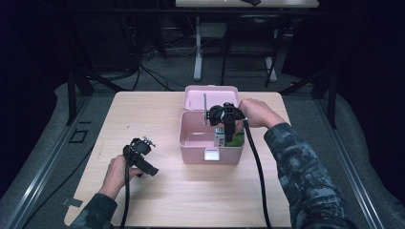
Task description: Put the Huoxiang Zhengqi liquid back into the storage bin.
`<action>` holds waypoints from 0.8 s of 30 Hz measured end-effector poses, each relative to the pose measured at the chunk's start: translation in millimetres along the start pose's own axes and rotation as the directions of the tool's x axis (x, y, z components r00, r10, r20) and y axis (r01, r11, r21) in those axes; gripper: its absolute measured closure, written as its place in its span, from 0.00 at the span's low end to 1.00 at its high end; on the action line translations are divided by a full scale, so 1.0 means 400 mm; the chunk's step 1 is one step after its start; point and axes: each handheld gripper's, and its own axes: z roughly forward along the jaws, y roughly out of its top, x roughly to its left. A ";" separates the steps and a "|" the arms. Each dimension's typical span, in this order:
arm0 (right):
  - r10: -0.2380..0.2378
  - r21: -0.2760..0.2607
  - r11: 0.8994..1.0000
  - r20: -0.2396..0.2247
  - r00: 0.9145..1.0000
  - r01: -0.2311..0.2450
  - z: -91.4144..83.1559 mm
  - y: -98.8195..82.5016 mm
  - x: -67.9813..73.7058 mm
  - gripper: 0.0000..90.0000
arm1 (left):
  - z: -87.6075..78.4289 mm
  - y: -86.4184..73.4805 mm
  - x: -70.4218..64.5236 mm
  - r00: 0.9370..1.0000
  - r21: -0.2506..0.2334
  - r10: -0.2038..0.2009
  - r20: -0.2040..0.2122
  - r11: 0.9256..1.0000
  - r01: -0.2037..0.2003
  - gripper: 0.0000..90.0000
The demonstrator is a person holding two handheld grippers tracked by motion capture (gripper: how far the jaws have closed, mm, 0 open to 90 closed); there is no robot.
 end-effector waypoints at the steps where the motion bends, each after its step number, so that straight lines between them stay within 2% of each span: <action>1: 0.000 0.001 1.000 0.000 1.000 0.000 0.002 0.000 0.001 0.70 | 0.000 0.000 0.000 1.000 0.001 0.000 0.000 1.000 0.000 0.00; 24: -0.003 0.008 1.000 -0.030 1.000 0.004 0.026 -0.003 -0.001 0.69 | 0.000 0.000 0.000 1.000 0.005 -0.002 0.001 1.000 0.002 0.00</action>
